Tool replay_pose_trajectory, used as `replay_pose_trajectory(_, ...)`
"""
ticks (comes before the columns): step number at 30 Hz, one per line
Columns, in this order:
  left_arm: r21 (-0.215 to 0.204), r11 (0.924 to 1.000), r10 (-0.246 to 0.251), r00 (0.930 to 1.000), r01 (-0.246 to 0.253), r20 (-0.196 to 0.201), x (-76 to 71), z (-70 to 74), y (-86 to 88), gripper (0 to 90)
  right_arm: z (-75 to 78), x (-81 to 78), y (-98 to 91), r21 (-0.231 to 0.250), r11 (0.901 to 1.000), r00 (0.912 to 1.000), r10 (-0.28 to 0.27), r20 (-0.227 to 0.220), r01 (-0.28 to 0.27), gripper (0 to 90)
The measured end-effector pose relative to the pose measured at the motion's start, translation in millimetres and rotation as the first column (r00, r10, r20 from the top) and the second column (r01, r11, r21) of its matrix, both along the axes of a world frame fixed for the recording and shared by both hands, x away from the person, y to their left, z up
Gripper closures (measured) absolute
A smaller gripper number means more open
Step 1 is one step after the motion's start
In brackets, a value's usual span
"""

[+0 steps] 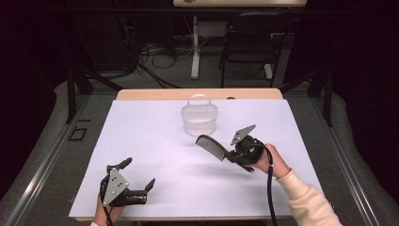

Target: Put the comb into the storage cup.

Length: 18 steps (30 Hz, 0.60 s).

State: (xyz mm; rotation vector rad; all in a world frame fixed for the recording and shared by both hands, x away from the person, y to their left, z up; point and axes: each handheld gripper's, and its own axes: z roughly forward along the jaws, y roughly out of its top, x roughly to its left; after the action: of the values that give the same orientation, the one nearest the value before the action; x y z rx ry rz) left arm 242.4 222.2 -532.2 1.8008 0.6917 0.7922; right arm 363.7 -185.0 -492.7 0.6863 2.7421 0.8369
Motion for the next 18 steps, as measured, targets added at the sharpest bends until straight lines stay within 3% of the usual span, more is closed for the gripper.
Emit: replay_pose_trajectory(18,0.003,0.9999,-0.011,0.9999,0.011,0.000,1.3,-0.4,-0.8,0.1,4.4,-7.6,-6.7,0.079,0.9963,0.9975,-0.036,0.060,0.031,72.2)
